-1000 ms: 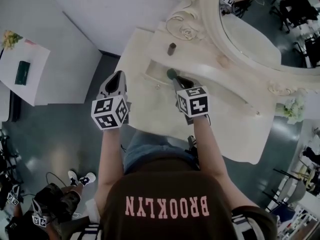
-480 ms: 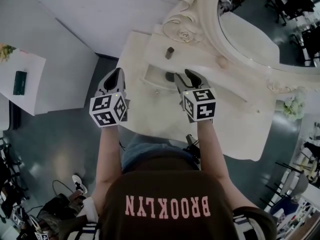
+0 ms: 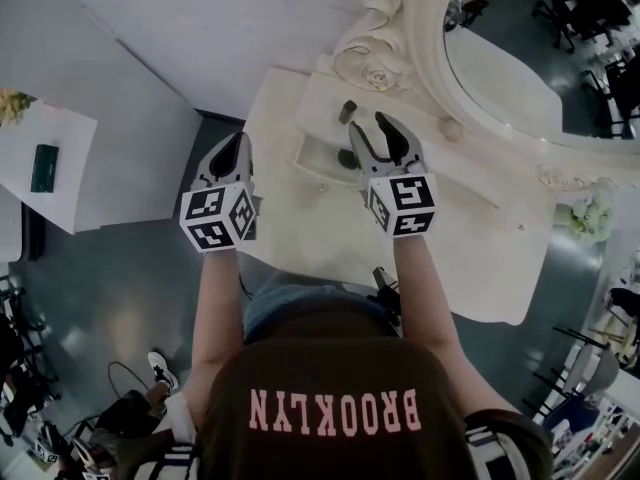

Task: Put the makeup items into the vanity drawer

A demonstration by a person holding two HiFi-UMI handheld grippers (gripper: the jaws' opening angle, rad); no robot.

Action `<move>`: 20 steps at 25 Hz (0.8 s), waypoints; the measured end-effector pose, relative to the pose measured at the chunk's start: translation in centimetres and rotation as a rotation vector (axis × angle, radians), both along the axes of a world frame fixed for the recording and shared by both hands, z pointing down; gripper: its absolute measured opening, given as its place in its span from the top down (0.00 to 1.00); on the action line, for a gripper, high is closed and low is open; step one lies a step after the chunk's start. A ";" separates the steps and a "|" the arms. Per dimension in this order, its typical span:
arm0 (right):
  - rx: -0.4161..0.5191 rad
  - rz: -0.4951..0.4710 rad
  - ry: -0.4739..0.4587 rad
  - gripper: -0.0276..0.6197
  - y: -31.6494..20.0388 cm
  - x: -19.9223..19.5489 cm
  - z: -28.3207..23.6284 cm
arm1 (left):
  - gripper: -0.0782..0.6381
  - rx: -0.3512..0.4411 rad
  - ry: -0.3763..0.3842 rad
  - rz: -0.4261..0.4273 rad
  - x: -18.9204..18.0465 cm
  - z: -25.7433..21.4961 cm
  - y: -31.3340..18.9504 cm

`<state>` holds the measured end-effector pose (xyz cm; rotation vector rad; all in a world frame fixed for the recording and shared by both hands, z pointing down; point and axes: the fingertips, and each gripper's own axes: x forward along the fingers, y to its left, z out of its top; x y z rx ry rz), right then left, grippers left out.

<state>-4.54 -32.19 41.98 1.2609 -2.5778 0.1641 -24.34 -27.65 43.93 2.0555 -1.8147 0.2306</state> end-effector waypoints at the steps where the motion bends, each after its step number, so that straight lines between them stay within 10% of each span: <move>1: 0.033 -0.026 0.043 0.70 0.1 -0.6 0.1 | 0.88 0.003 0.000 -0.002 -0.2 -0.1 -0.1; 20: -0.002 0.043 0.085 0.84 -2.5 -2.3 2.7 | 0.88 -0.014 0.030 0.031 -2.8 1.3 -2.2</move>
